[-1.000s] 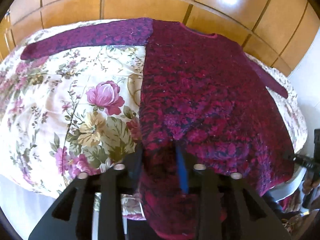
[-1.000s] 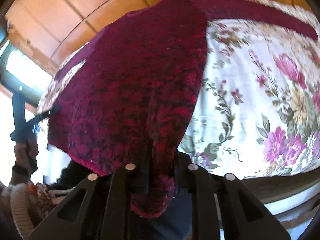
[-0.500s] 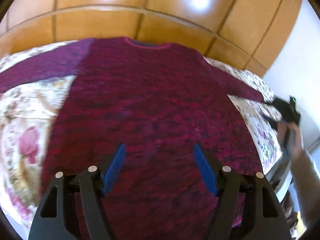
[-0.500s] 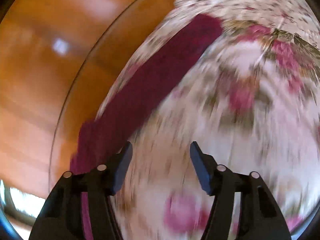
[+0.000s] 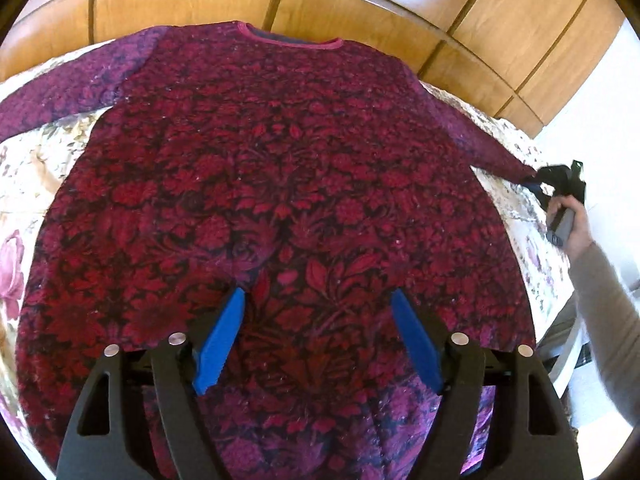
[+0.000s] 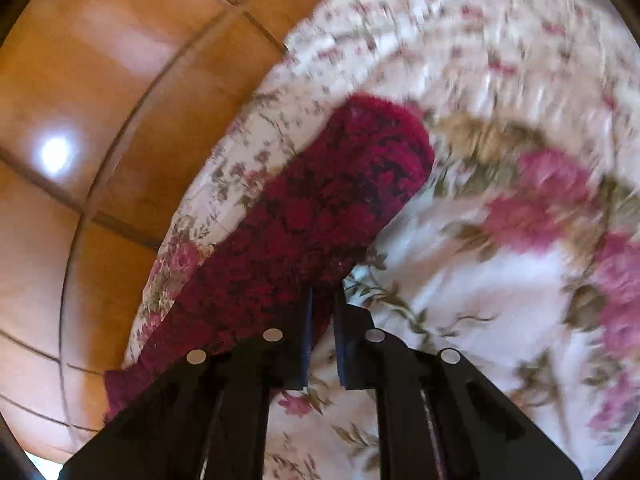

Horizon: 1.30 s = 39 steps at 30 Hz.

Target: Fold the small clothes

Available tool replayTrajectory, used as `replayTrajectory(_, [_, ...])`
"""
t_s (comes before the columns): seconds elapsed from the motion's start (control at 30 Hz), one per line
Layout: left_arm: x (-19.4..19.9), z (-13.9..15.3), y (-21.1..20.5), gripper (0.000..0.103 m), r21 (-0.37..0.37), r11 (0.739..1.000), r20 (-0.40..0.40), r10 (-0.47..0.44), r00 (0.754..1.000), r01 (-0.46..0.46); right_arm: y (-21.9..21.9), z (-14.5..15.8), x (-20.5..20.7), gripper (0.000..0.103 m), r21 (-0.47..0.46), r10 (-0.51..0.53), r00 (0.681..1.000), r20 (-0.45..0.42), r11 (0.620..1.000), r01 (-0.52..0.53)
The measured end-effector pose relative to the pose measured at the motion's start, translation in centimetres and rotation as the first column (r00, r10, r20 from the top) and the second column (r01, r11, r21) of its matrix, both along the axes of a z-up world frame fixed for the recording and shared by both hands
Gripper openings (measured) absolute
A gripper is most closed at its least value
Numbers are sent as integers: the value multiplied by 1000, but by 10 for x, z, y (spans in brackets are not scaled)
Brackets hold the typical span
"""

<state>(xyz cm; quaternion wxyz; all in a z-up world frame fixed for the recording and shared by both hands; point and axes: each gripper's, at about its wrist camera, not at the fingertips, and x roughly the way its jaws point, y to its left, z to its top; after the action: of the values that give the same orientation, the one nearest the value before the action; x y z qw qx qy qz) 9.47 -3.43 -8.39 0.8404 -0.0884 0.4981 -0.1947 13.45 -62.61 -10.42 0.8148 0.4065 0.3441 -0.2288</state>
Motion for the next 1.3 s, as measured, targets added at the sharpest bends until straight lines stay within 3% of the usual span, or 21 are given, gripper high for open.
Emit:
replayTrajectory(0.1, [6, 1, 4, 74, -39, 999, -13, 0, 1000, 0, 5, -2, -16, 7, -72, -24, 998, -51, 997, 20])
replayTrajectory(0.17, [10, 2, 8, 74, -72, 997, -22, -1, 1000, 0, 2, -13, -11, 7, -53, -32, 995, -95, 998, 27])
replayTrajectory(0.27, [15, 10, 14, 74, -91, 996, -3, -3, 1000, 3, 12, 2, -2, 7, -88, -34, 996, -87, 996, 26])
replayTrajectory(0.37, [20, 22, 27, 78, -98, 995, 55, 23, 998, -18, 37, 41, 7, 7, -172, 35, 998, -44, 984, -43])
replayTrajectory(0.47, [33, 28, 45, 78, -133, 989, 65, 73, 995, -64, 77, 83, 24, 7, -268, 153, 988, 9, 953, -145])
replayTrajectory(0.57, [46, 33, 61, 78, -159, 982, 67, 115, 991, -103, 139, 115, 48, 7, -349, 325, 945, 41, 891, -291])
replayTrajectory(0.67, [56, 39, 76, 78, -203, 970, 70, 150, 986, -133, 219, 132, 72, 8, -394, 514, 856, 47, 797, -457])
replayTrajectory(0.77, [67, 44, 91, 78, -254, 953, 62, 186, 981, -165, 306, 129, 95, 7, -397, 676, 736, 31, 684, -612])
replayTrajectory(0.8, [70, 45, 95, 78, -271, 947, 58, 193, 979, -171, 343, 122, 103, 7, -383, 734, 678, 20, 632, -673])
replayTrajectory(0.9, [80, 50, 106, 78, -300, 935, 60, 216, 974, -189, 411, 103, 116, 8, -345, 830, 557, -11, 520, -782])
replayTrajectory(0.97, [91, 53, 109, 78, -304, 934, 70, 219, 973, -188, 440, 94, 117, 17, -324, 867, 499, -4, 471, -821])
replayTrajectory(1.0, [96, 53, 110, 78, -302, 933, 70, 225, 972, -195, 450, 91, 115, 36, -314, 878, 478, 7, 456, -833])
replayTrajectory(1.03, [100, 53, 111, 78, -301, 933, 69, 228, 971, -197, 453, 90, 113, 64, -304, 880, 475, 21, 459, -835])
replayTrajectory(1.07, [106, 51, 113, 78, -298, 933, 67, 231, 971, -201, 450, 91, 111, 69, -302, 876, 482, 37, 469, -830])
replayTrajectory(1.17, [126, 45, 118, 78, -302, 926, 45, 250, 967, -225, 423, 96, 92, 70, -291, 856, 509, 87, 511, -809])
replayTrajectory(1.3, [158, 35, 119, 78, -287, 924, 21, 271, 962, -254, 363, 88, 48, 77, -261, 791, 605, 90, 605, -752])
